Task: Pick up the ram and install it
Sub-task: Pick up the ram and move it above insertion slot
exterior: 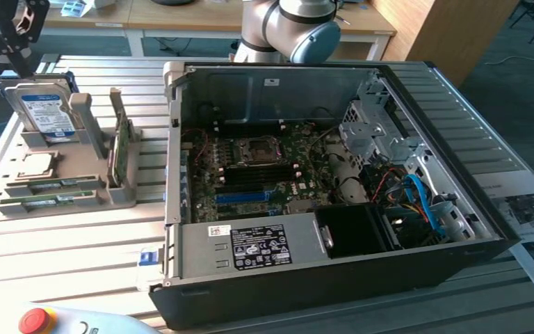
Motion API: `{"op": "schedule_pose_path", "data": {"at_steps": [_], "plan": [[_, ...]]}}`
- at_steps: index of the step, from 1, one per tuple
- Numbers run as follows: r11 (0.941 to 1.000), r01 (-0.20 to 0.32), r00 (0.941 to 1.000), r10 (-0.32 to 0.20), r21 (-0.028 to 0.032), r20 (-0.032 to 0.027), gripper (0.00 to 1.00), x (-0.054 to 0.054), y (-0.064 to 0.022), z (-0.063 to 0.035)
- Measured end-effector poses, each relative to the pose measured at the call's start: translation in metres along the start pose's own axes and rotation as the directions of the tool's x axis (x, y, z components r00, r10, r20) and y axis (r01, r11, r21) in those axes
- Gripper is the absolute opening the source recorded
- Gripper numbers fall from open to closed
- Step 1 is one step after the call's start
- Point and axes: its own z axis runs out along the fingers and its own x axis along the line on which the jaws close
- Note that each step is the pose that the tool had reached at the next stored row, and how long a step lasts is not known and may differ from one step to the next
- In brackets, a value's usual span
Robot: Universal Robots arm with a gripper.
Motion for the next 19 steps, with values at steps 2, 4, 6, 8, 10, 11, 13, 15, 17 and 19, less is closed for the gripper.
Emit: {"op": "schedule_pose_path", "data": {"at_steps": [2, 4, 6, 8, 10, 11, 13, 15, 17, 19], "plan": [[0.9995, 0.033, 0.9995, -0.033, -0.0004, 0.0005, 0.11, 0.0, 0.0, 0.0], [0.9979, 0.065, 0.9979, -0.065, -0.0007, 0.0011, 0.11, 0.0, 0.0, 0.0], [0.9951, 0.099, 0.9951, -0.099, -0.0011, 0.0016, 0.11, 0.0, 0.0, 0.0], [0.9913, 0.132, 0.9913, -0.132, -0.0016, 0.0021, 0.11, 0.0, 0.0, 0.0], [0.9865, 0.164, 0.9865, -0.164, -0.002, 0.0025, 0.11, 0.0, 0.0, 0.0], [0.9834, 0.181, 0.9834, -0.181, -0.0023, 0.0026, 0.11, 0.0, 0.0, 0.0], [0.9769, 0.213, 0.9769, -0.213, -0.0029, 0.0029, 0.11, 0.0, 0.0, 0.0], [0.9693, 0.246, 0.9693, -0.246, -0.0041, 0.0026, 0.11, 0.0001, 0.0, -0.0001], [0.9605, 0.278, 0.9605, -0.278, -0.0053, 0.0025, 0.11, 0.0001, 0.0, 0.0], [0.95, 0.312, 0.95, -0.312, -0.0067, 0.0021, 0.11, 0.0001, 0.0, 0.0]]}}
